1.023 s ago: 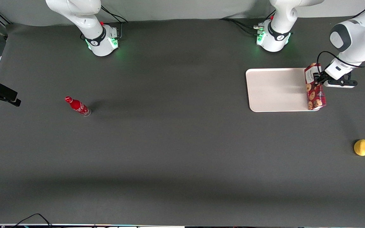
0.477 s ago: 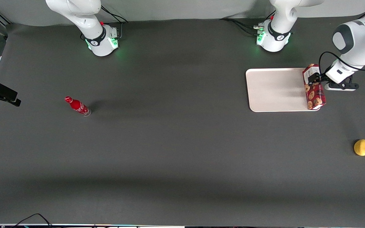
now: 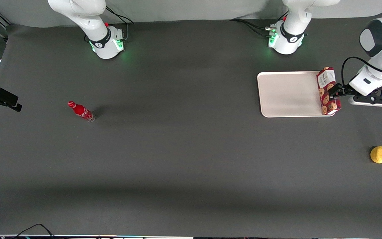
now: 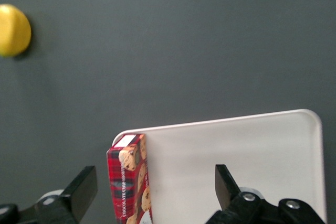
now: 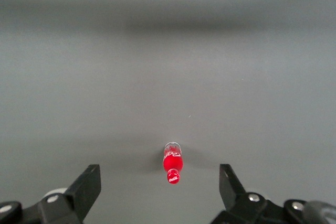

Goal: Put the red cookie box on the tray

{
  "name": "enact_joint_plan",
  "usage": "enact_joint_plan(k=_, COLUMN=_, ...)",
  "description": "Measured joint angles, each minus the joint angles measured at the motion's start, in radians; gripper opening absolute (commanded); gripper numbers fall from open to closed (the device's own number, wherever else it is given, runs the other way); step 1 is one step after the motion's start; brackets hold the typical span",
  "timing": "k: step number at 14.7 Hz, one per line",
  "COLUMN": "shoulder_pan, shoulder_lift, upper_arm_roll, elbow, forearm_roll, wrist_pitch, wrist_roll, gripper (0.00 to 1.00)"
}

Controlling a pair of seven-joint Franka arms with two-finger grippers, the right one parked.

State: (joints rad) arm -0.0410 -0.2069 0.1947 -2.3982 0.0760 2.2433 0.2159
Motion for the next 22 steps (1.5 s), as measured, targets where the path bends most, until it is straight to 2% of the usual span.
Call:
enact_joint_plan(k=6, shoulder_pan=0.0, shoulder_lift=0.099, upper_arm_roll=-0.193, elbow=0.448, forearm_roll=-0.025, wrist_pitch=-0.38, wrist_roll=-0.184, gripper=1.0)
enact_joint_plan(k=9, shoulder_pan=0.006, shoulder_lift=0.172, upper_arm_roll=-0.24, elbow=0.642, forearm_roll=-0.026, wrist_pitch=-0.462, wrist_roll=-0.202, gripper=1.0)
enact_joint_plan(k=13, shoulder_pan=0.064, shoulder_lift=0.232, upper_arm_roll=-0.322, elbow=0.866, forearm_roll=-0.03, wrist_pitch=-0.658, wrist_roll=-0.23, gripper=1.0)
enact_joint_plan(k=16, shoulder_pan=0.078, shoulder_lift=0.252, upper_arm_roll=-0.338, elbow=0.933, forearm_roll=-0.031, wrist_pitch=-0.709, wrist_roll=-0.235, gripper=1.0)
enact_joint_plan(k=22, shoulder_pan=0.099, shoulder_lift=0.252, upper_arm_roll=-0.338, elbow=0.944, forearm_roll=-0.065, wrist_pitch=-0.718, wrist_roll=-0.235, gripper=1.0)
